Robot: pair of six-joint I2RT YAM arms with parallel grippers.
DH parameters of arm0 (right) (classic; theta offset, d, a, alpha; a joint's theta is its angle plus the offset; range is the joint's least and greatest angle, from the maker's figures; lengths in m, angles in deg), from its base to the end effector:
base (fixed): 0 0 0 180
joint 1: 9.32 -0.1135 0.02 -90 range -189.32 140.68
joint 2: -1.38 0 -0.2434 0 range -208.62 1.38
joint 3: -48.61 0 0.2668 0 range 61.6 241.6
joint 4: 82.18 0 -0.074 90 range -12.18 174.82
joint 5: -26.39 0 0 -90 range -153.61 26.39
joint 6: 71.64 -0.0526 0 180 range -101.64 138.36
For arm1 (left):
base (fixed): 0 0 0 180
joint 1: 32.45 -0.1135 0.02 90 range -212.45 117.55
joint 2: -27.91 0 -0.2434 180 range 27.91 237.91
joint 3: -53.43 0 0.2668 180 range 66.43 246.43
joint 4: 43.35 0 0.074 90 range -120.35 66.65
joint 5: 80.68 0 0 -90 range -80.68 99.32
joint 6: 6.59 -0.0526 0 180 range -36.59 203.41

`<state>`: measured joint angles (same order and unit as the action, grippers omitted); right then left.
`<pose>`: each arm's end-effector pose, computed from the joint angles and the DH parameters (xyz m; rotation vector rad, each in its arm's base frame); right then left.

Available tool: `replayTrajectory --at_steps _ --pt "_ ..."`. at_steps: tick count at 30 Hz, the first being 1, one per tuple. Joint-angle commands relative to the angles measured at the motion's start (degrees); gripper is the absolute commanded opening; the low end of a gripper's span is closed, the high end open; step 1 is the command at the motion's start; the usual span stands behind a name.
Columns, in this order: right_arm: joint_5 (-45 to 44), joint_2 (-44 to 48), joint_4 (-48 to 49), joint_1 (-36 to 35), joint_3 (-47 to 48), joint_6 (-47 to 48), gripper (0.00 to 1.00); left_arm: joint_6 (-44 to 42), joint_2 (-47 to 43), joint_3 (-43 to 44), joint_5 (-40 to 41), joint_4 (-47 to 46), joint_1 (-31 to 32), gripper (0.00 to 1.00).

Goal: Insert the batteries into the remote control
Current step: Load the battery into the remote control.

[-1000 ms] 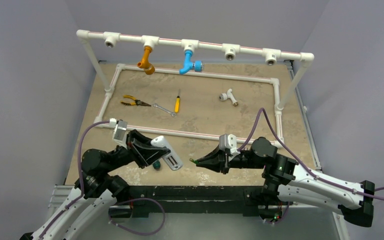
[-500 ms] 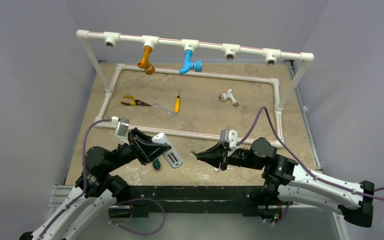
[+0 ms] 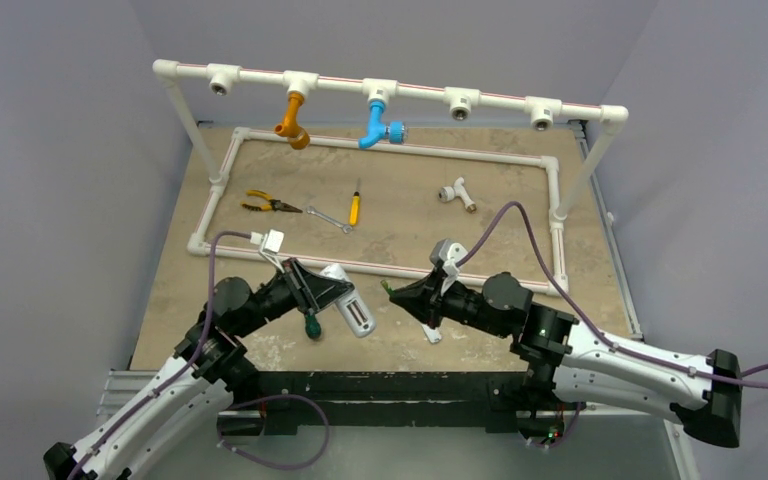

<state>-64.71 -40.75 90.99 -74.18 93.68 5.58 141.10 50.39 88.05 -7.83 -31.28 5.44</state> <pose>0.0996 0.2098 0.2819 -0.7497 1.5699 1.0059 0.1327 -0.1229 0.2628 -0.0412 1.7940 -1.4956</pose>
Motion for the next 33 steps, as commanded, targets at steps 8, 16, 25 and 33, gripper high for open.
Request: replayTrajectory --at_steps 8,16,25,33 --pt "-6.2 -10.4 12.3 -3.5 2.9 -5.7 0.0 11.9 4.3 -1.2 7.4 3.9 -0.3 0.0" --pt "-7.4 -15.7 13.8 -6.0 4.1 -8.3 0.0 14.5 5.0 -2.5 8.0 2.4 -0.3 0.0" --pt "-11.9 -20.0 11.5 -8.5 5.5 -8.6 0.0 14.3 6.3 -2.2 7.1 1.8 -0.2 0.0" --pt "-14.4 -19.6 9.9 -9.0 5.0 -8.9 0.0 14.6 6.0 -2.6 6.8 1.8 -0.3 0.0"
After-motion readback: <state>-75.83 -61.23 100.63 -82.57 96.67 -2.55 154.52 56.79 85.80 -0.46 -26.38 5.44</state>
